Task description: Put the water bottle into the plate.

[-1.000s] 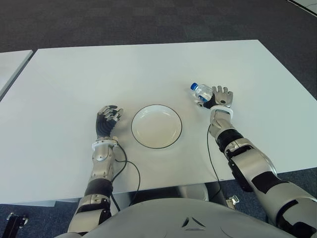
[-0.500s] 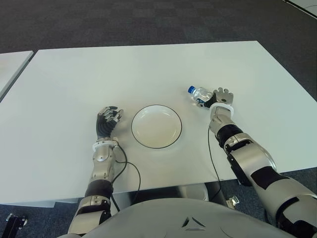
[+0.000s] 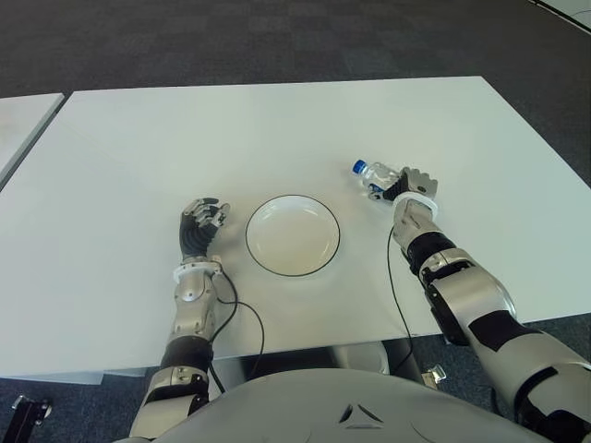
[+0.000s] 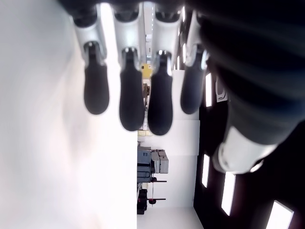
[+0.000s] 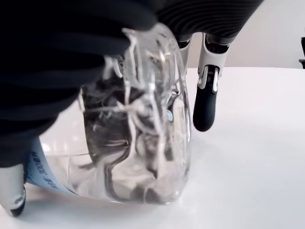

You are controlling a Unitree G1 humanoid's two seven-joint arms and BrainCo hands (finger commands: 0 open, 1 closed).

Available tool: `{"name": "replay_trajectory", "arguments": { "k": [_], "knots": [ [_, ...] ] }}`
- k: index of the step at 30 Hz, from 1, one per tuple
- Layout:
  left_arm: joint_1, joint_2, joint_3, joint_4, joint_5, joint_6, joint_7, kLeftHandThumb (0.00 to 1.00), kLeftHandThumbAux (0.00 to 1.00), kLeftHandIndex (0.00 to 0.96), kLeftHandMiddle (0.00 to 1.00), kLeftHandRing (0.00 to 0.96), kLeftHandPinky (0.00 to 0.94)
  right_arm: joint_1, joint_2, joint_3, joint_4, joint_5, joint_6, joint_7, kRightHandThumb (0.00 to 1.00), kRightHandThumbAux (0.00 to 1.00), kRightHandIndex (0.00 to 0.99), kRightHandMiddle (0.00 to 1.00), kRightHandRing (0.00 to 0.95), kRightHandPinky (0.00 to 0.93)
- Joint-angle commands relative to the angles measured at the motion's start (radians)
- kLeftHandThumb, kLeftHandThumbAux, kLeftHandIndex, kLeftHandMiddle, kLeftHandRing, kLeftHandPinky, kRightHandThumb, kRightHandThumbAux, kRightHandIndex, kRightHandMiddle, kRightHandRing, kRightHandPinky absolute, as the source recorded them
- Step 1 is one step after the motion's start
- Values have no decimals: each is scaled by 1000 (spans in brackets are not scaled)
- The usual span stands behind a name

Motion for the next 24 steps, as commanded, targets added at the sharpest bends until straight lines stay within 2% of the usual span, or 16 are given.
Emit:
{"name": "replay_trajectory", "arguments": {
  "k": [1,7,24],
  "knots": [
    [76,-22,2,57,-7,118,16,707,714,433,589,573,558,131,42,-41,49,91,-36,17,699,719,436,612,612,643],
    [80,-21,0,46,-9,120,9,708,714,433,598,582,573,139,39,-43,46,100,-81,-16,703,722,435,712,709,729],
    [77,-23,4,35,-11,136,14,708,714,432,610,597,577,142,42,-37,27,110,-110,-51,702,728,431,795,795,825]
  ]
}}
